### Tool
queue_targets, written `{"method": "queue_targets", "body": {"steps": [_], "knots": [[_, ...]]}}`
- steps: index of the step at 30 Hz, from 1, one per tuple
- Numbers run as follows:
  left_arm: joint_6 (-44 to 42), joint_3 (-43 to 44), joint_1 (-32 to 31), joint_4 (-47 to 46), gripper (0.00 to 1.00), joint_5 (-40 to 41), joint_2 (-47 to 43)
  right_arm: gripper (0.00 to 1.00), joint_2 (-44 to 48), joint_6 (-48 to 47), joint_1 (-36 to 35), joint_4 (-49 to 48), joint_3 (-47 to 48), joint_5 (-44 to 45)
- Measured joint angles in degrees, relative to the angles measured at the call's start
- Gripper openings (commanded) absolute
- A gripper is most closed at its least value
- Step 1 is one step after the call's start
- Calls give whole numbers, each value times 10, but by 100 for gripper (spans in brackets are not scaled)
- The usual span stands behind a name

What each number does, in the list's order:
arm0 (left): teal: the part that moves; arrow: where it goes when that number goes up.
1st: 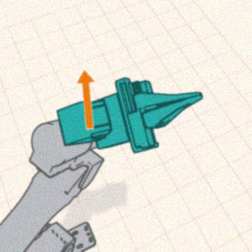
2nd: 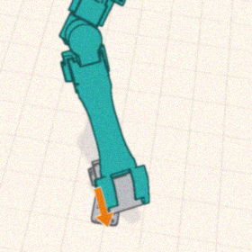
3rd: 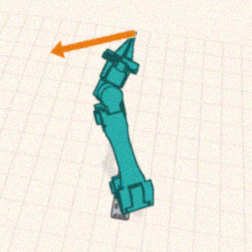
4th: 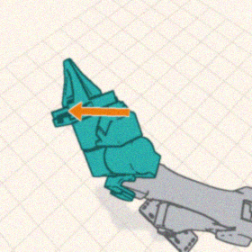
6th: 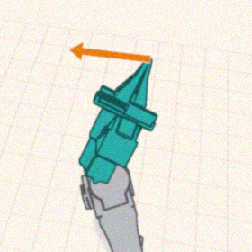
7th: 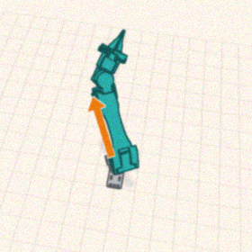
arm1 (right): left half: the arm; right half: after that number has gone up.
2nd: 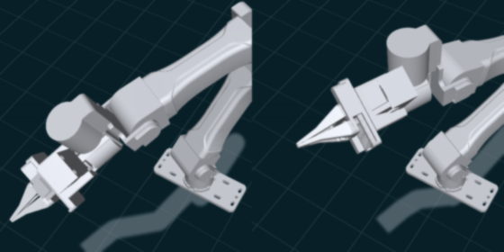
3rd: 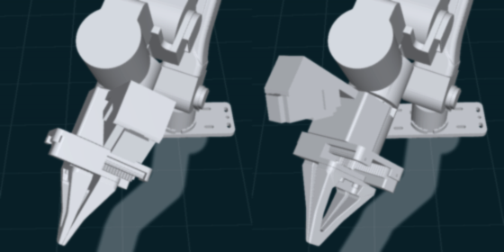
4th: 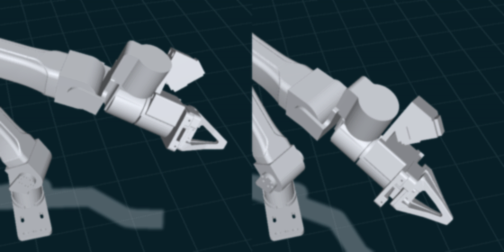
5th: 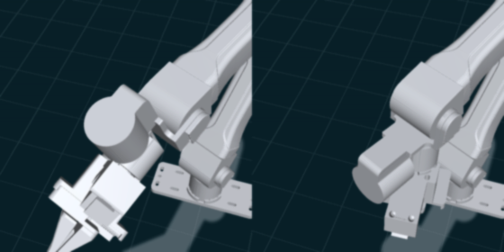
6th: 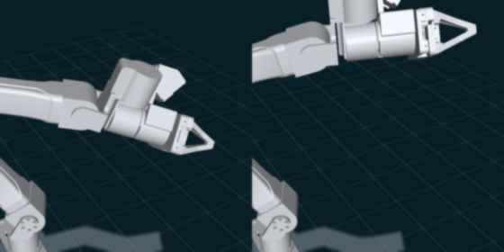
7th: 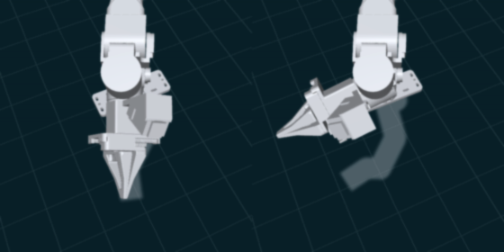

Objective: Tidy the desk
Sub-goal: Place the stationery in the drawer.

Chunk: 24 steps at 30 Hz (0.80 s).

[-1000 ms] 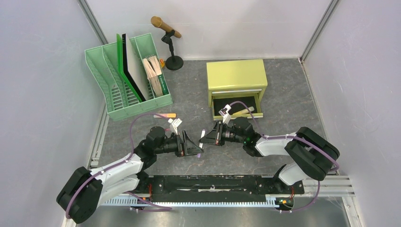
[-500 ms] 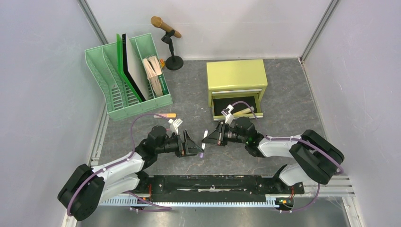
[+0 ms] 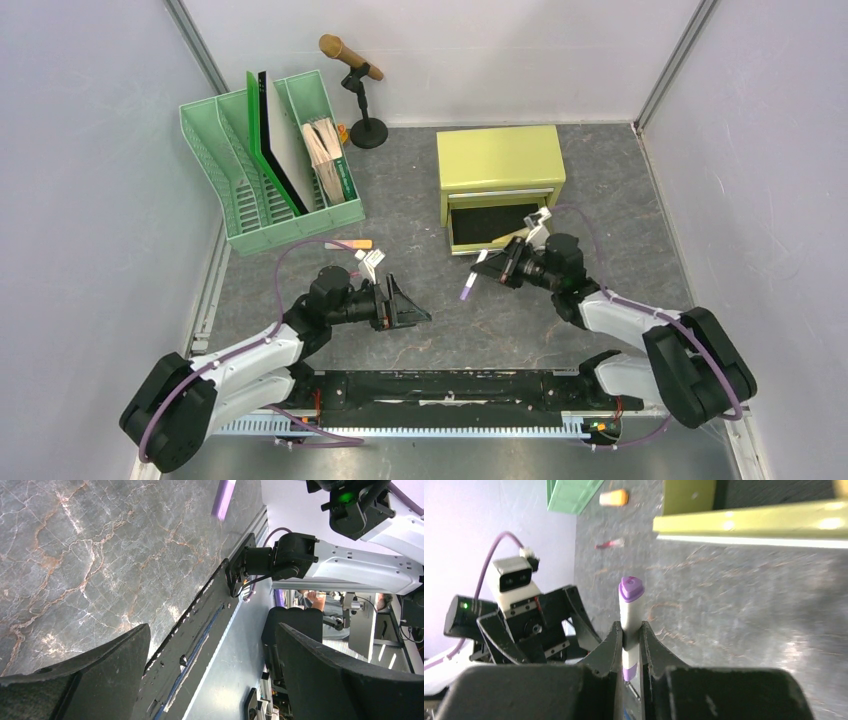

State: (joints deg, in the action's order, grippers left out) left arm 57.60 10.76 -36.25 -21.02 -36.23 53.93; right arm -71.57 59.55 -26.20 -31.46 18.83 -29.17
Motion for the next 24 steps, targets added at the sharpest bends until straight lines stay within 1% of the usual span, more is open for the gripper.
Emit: {"method": "queue_targets", "body": {"steps": [5,12,16,24], "knots": [[0,0,0,1,100,2,-3,2,11,-21,75,28,1,-19],[0,0,0,13,100,2,-9,2,11,-21,136,42,15,-30],[0,0,0,20,100,2,-11,2,8,-7,167,30,30,-33],[0,0,0,23,100,3,-16,2,-34,39,204,-27,60,-25]]}}
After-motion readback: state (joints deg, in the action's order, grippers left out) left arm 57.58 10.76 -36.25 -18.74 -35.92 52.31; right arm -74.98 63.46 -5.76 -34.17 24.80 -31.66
